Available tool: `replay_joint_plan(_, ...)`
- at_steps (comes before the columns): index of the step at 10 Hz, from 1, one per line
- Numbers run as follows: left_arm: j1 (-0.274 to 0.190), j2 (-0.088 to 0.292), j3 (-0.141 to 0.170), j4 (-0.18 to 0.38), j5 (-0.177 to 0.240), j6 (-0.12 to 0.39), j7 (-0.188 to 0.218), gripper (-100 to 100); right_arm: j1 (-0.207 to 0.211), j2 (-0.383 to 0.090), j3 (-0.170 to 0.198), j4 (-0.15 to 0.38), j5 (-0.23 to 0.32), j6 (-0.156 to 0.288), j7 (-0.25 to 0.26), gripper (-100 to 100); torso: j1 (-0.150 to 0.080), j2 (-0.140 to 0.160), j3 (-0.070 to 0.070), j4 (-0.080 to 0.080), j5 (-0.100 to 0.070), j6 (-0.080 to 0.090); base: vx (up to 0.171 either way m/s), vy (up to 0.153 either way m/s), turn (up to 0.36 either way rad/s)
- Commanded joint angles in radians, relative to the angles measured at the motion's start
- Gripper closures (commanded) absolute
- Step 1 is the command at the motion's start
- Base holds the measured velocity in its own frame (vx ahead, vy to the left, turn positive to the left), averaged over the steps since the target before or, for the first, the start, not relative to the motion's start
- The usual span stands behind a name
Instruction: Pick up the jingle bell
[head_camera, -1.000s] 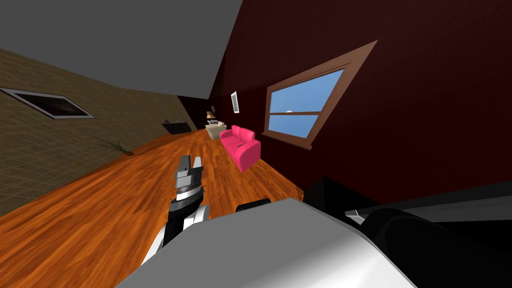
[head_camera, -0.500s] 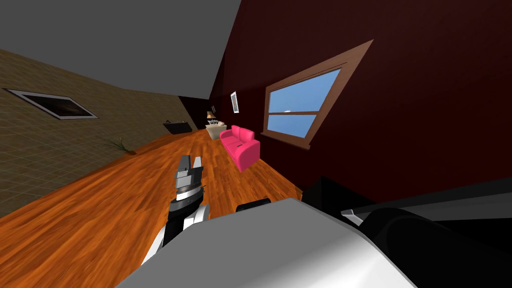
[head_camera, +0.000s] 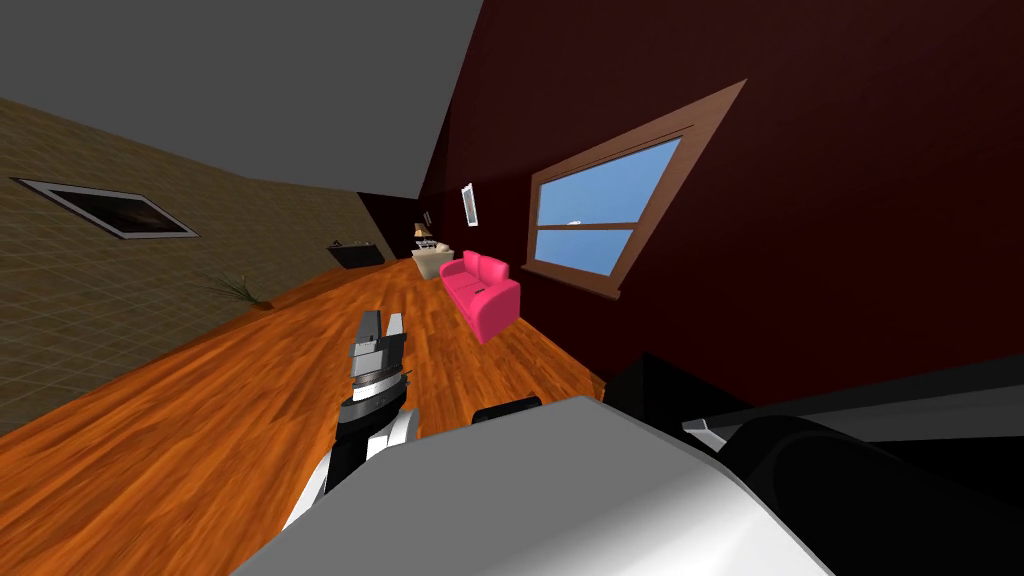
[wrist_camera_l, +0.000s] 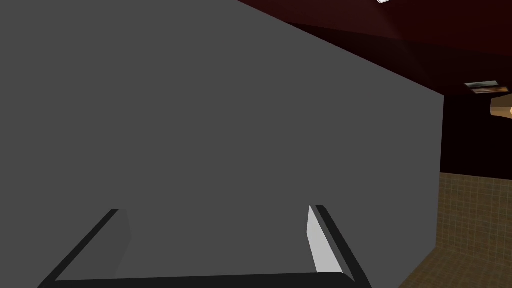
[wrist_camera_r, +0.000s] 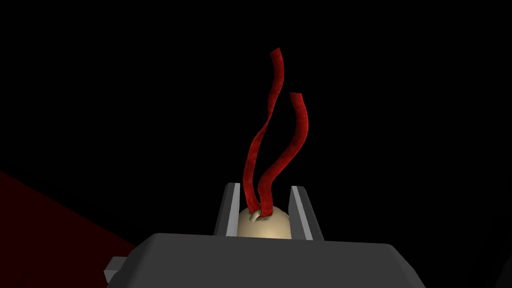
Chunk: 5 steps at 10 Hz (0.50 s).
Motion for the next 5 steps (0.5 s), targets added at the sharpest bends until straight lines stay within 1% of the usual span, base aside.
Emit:
replay_joint_plan(1,0.000,0.000,0.000,0.000,0.000,0.000,0.000,0,0.000,0.000,0.000,0.000,0.000,0.000,0.000,0,0.000,0.000,0.000,0.000,0.000,0.000,0.000,0.000,0.000)
replay_joint_plan(2,0.000,0.000,0.000,0.000,0.000,0.000,0.000,0,0.030,-0.013,-0.011,-0.027,-0.014,-0.028,0.004,100,0.000,0.000,0.000,0.000,0.000,0.000,0.045,0.064,-0.021)
replay_joint_plan(4,0.000,0.000,0.000,0.000,0.000,0.000,0.000,0,0.030,-0.013,-0.011,-0.027,-0.014,-0.028,0.004,100,0.005,-0.002,-0.001,-0.001,0.001,0.001,0.027,0.058,-0.021)
replay_joint_plan(5,0.000,0.000,0.000,0.000,0.000,0.000,0.000,0,0.054,-0.023,-0.024,-0.051,-0.013,-0.052,-0.001,100,0.004,-0.001,-0.001,0.000,0.001,0.001,0.021,0.071,-0.007)
